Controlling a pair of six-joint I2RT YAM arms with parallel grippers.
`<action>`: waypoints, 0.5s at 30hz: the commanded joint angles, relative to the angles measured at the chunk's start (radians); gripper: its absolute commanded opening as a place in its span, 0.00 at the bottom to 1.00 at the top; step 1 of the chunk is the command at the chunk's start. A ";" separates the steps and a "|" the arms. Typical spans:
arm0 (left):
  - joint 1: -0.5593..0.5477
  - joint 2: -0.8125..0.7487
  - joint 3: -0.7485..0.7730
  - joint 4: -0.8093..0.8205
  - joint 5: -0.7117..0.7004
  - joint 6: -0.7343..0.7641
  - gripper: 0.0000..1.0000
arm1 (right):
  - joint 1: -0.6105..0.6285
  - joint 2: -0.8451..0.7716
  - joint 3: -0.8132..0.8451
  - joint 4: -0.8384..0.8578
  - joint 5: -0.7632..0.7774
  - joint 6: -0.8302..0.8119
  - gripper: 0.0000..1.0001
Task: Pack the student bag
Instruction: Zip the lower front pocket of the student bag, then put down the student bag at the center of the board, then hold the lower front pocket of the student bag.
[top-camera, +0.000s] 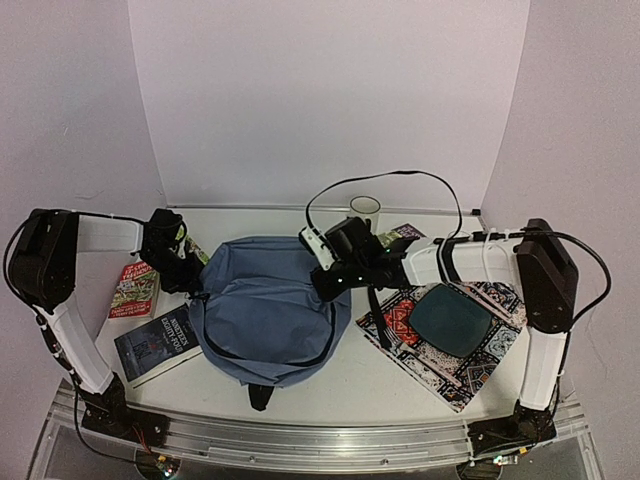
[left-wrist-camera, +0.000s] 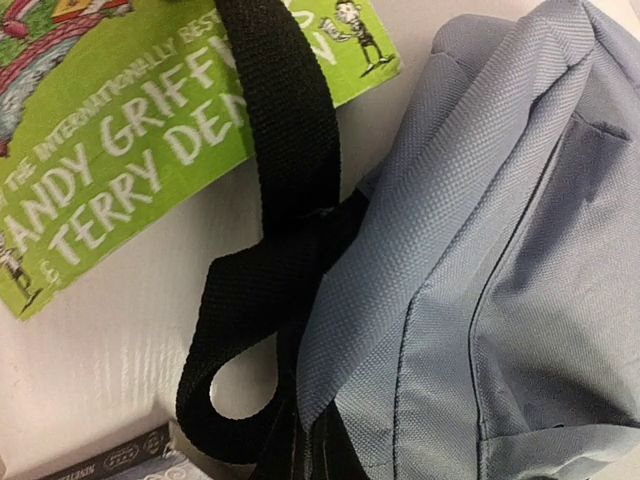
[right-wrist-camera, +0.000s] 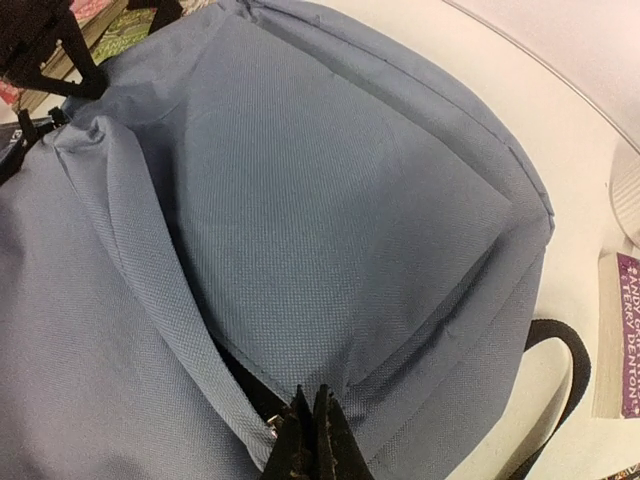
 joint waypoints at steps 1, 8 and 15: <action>0.065 0.029 -0.028 0.055 -0.150 -0.003 0.00 | -0.055 -0.072 0.011 -0.061 -0.040 0.023 0.00; 0.043 -0.164 -0.074 0.122 -0.021 0.066 0.29 | -0.028 0.012 0.168 -0.050 -0.197 0.034 0.00; -0.054 -0.324 -0.059 0.144 0.069 0.159 0.64 | -0.028 0.036 0.219 -0.046 -0.232 0.038 0.00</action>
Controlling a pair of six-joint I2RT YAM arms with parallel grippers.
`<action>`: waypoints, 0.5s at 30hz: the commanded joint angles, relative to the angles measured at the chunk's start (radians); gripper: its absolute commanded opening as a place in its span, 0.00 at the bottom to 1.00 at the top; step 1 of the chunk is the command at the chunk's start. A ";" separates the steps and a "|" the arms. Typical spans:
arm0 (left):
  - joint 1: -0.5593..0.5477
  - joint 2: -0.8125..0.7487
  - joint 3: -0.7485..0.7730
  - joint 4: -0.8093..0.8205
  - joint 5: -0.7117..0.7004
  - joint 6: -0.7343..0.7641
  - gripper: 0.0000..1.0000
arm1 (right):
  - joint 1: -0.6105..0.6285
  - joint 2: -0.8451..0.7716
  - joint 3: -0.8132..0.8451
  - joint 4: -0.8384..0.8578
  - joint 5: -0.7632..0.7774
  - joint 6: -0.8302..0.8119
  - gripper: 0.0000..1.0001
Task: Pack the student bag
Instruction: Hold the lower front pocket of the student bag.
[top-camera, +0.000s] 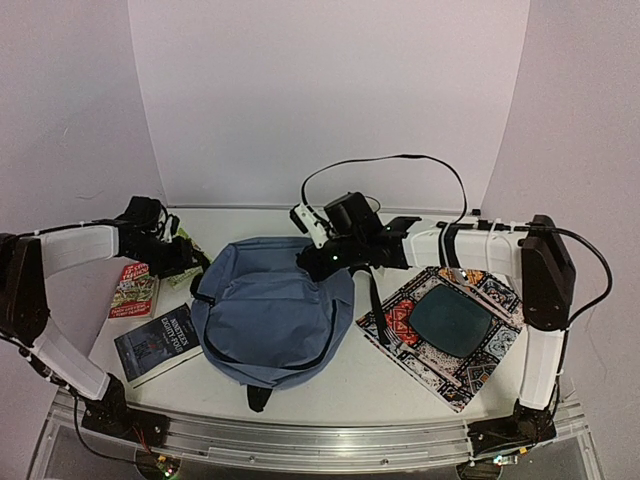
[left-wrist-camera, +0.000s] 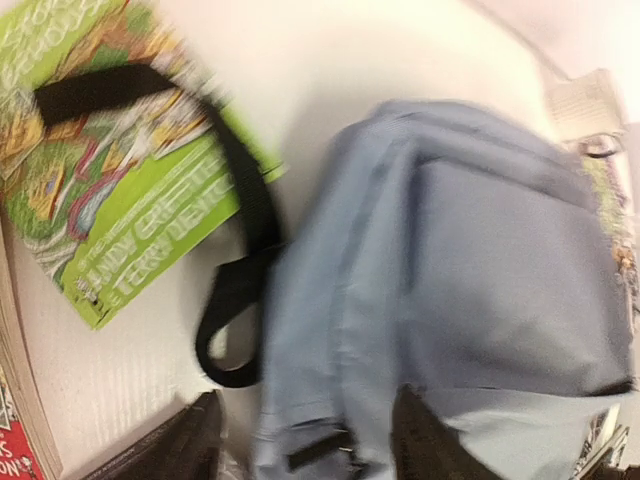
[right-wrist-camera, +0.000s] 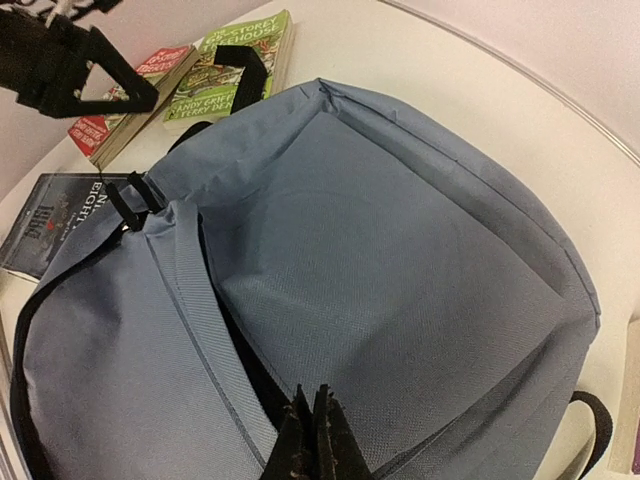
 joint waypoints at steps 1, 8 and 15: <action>-0.096 -0.082 0.038 0.054 0.065 0.068 0.66 | -0.002 0.019 0.068 0.000 -0.049 0.012 0.00; -0.296 -0.056 0.050 0.136 0.079 0.148 0.75 | -0.002 0.038 0.085 0.000 -0.071 0.019 0.00; -0.321 0.036 0.081 0.168 0.138 0.325 0.80 | -0.002 0.046 0.099 0.000 -0.083 0.022 0.00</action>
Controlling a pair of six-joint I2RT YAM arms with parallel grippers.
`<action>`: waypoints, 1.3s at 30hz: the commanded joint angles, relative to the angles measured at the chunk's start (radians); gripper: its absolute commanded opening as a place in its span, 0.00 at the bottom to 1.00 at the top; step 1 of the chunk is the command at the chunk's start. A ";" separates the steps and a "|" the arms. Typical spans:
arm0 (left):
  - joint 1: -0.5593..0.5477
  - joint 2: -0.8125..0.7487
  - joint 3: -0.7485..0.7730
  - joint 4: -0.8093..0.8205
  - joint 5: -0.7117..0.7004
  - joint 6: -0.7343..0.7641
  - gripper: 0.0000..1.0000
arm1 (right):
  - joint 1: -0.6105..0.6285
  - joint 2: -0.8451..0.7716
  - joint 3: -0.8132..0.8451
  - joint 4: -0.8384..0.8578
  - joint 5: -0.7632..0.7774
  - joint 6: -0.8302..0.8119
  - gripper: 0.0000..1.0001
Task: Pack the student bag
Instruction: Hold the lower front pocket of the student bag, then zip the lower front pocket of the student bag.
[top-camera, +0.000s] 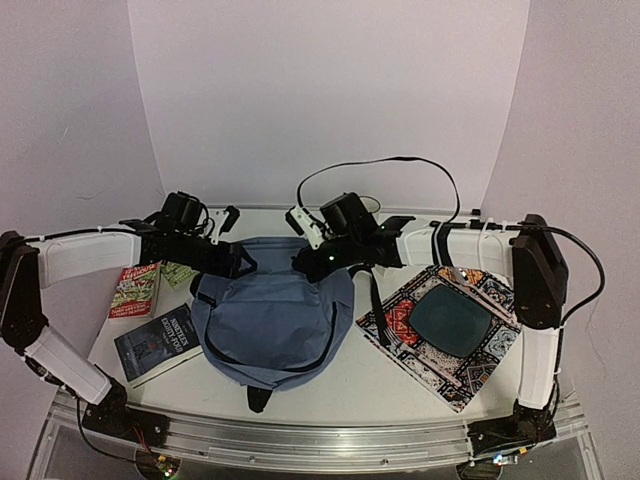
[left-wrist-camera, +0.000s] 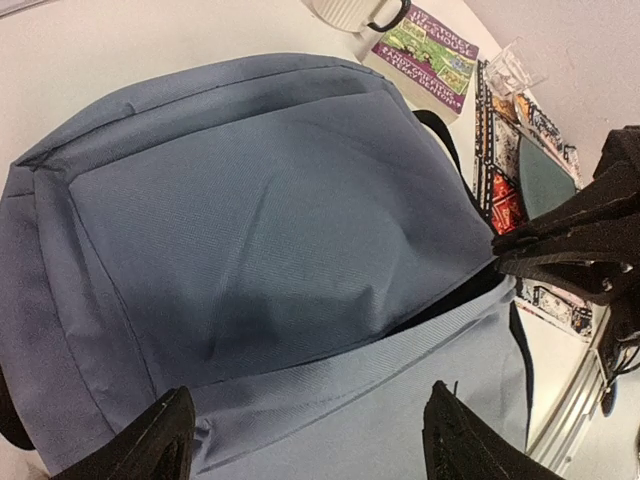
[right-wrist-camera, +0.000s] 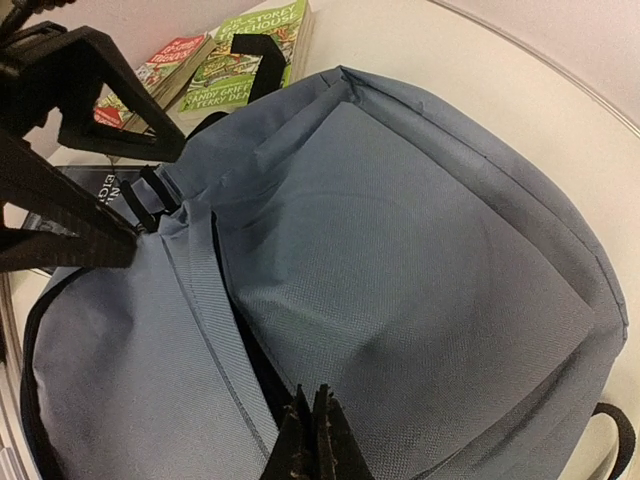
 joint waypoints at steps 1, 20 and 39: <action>-0.003 0.070 0.058 0.050 0.082 0.162 0.80 | -0.001 0.004 0.055 0.020 -0.026 0.015 0.00; -0.103 0.224 0.137 0.050 -0.108 0.337 0.13 | -0.005 -0.019 0.025 0.017 0.009 0.022 0.00; -0.040 0.107 0.035 0.033 -0.215 0.220 0.00 | -0.170 -0.136 -0.193 0.014 0.109 0.083 0.00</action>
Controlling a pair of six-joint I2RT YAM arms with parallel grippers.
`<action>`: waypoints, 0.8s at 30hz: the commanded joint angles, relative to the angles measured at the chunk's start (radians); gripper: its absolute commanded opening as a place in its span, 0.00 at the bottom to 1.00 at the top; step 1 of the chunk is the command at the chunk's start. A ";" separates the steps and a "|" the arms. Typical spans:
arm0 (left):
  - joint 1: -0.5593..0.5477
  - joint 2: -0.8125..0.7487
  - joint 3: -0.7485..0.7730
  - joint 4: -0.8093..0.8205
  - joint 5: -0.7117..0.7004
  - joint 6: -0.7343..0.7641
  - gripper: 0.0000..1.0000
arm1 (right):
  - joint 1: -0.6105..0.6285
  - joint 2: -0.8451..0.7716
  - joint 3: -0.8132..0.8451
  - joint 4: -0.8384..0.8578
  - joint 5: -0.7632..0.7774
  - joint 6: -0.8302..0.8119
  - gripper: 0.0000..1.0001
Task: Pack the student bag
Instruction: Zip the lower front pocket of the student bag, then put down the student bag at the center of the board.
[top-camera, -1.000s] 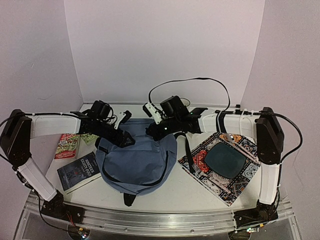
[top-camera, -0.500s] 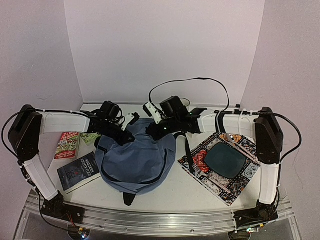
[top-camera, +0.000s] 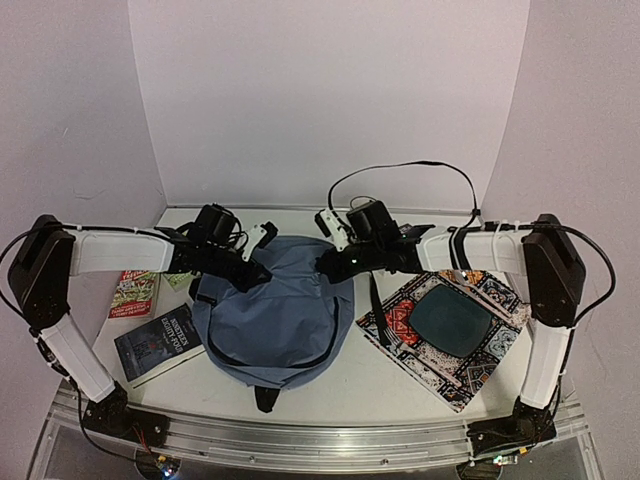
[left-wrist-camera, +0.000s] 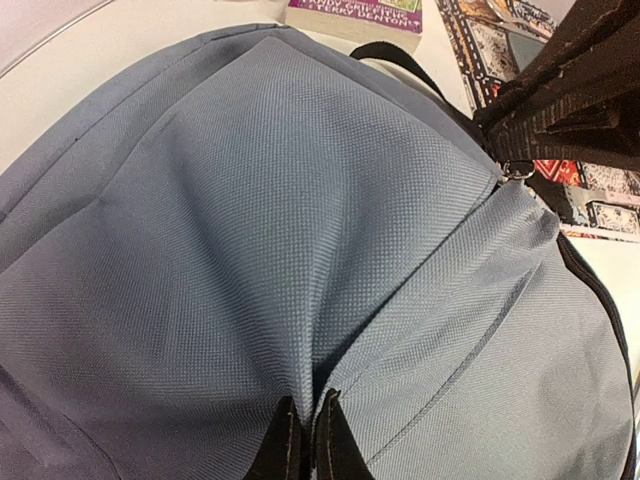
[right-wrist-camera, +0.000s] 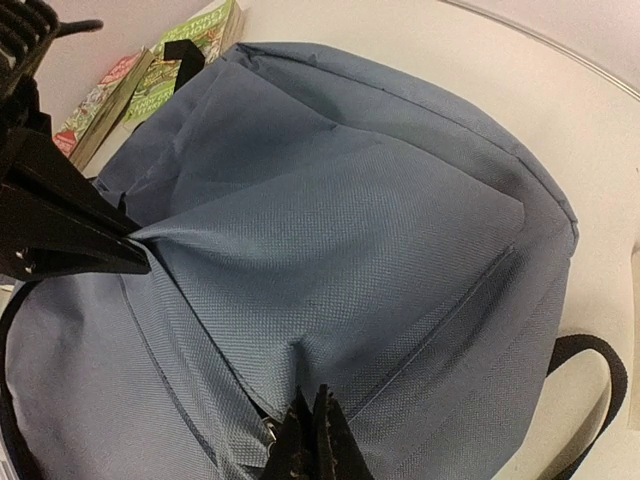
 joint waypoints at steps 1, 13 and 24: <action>0.083 -0.072 0.000 -0.084 -0.097 -0.065 0.00 | -0.079 -0.033 0.048 -0.108 0.087 -0.008 0.00; 0.078 -0.197 0.101 -0.097 -0.015 -0.379 0.00 | -0.082 0.196 0.475 -0.178 0.083 -0.092 0.18; 0.060 -0.034 0.256 -0.096 -0.140 -0.760 0.00 | -0.058 -0.012 0.326 -0.208 0.075 -0.067 0.66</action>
